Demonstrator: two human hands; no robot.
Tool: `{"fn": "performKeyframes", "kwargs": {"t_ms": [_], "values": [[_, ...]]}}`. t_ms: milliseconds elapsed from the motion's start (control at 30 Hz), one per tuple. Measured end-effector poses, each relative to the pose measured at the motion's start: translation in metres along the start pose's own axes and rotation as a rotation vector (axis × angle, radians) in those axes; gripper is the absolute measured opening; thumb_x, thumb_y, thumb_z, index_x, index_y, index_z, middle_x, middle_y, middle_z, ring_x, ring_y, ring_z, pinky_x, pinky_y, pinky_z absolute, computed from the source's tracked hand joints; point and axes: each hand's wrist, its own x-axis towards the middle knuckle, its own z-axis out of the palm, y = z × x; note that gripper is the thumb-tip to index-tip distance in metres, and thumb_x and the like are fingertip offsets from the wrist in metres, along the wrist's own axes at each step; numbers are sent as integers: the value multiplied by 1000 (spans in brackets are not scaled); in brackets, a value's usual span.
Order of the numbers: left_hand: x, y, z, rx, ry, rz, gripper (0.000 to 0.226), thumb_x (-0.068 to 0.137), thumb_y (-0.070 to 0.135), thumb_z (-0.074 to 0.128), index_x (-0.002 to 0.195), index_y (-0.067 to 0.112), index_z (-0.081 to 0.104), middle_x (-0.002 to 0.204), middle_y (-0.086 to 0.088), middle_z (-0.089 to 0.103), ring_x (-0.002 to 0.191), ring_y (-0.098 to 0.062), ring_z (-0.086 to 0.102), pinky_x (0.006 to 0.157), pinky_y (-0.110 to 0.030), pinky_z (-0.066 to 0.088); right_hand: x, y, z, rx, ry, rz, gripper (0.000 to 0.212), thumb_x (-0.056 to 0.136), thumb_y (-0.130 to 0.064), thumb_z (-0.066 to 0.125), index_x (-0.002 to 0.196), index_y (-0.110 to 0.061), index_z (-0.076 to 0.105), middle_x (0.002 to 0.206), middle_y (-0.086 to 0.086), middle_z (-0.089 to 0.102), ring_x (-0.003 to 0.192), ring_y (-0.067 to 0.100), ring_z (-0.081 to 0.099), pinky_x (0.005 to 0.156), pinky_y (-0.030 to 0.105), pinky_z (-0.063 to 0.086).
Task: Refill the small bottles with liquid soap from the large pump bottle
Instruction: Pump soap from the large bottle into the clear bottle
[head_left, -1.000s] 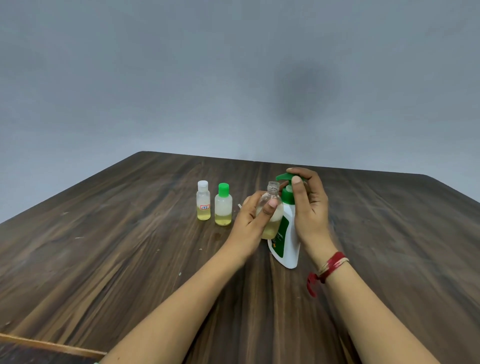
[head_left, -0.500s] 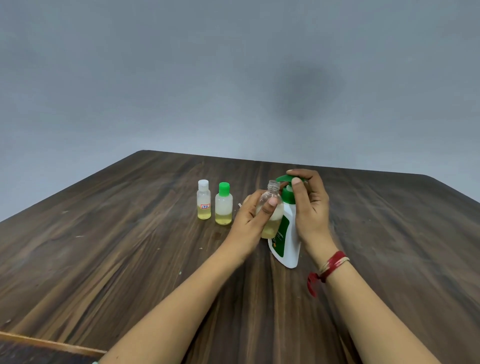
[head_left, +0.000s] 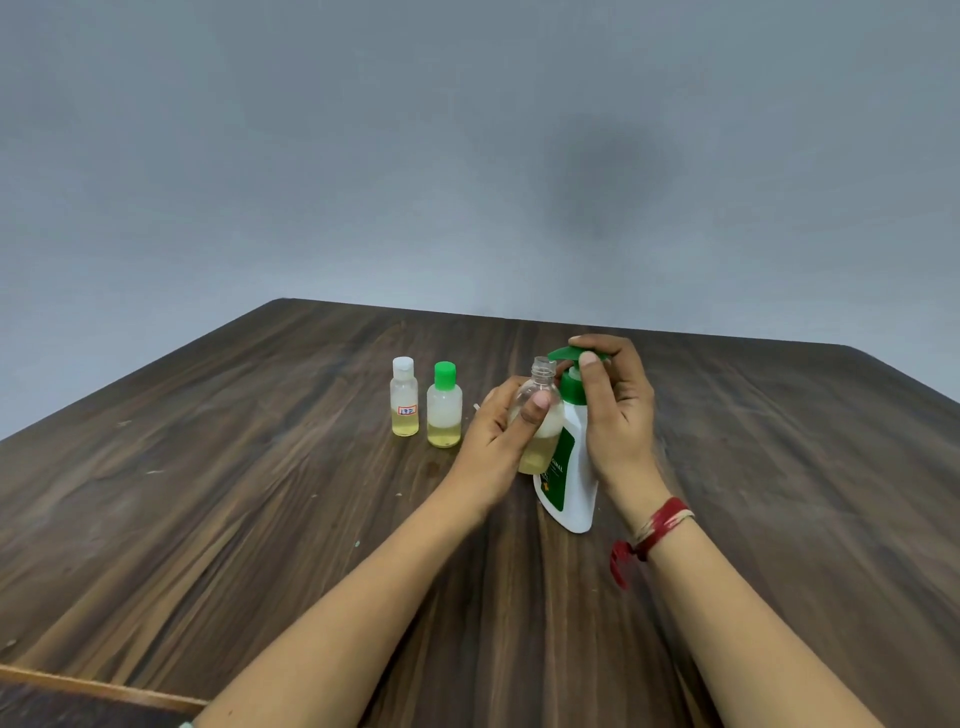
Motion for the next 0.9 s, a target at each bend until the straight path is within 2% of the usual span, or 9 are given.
{"fn": "performKeyframes", "kwargs": {"t_ms": [233,400,533,667,767,900], "values": [[1,-2,-1,2,-7,11,48,74,78,54,96,37,65,107,-9,66,113,-33,55,101,-56,42,-1,0,-1,-7,-6,7,14,95,-14,47,102,-19,59,91,-18,66,84,3,63,73,17,50],[1,-2,-1,8,4,7,54,74,78,54,99,32,65,111,-12,64,113,-30,57,101,-54,43,-1,-1,1,1,12,13,15,95,-13,47,101,-19,59,96,-1,64,84,5,63,73,18,50],[1,0,0,-1,-7,-8,49,73,78,56,98,37,66,111,-14,64,113,-31,57,101,-51,44,0,0,0,-5,1,19,14,94,-13,47,99,-19,59,89,-16,66,81,3,63,71,17,50],[0,1,0,-12,-9,-15,50,71,79,56,96,36,66,110,-15,63,109,-25,59,95,-42,47,0,1,0,-11,0,9,14,94,-12,47,100,-18,58,88,-18,66,81,4,63,71,17,51],[1,-2,-1,3,-6,-12,53,72,80,55,98,35,65,111,-14,63,112,-29,56,99,-47,44,-1,1,0,0,3,17,15,95,-15,47,102,-19,59,91,-13,66,83,8,64,72,19,51],[1,-2,-1,-1,0,-18,53,70,81,55,96,35,65,111,-15,62,111,-28,57,98,-46,45,-2,0,1,-7,14,21,15,95,-17,48,102,-21,60,95,-4,65,85,10,64,74,20,51]]}}
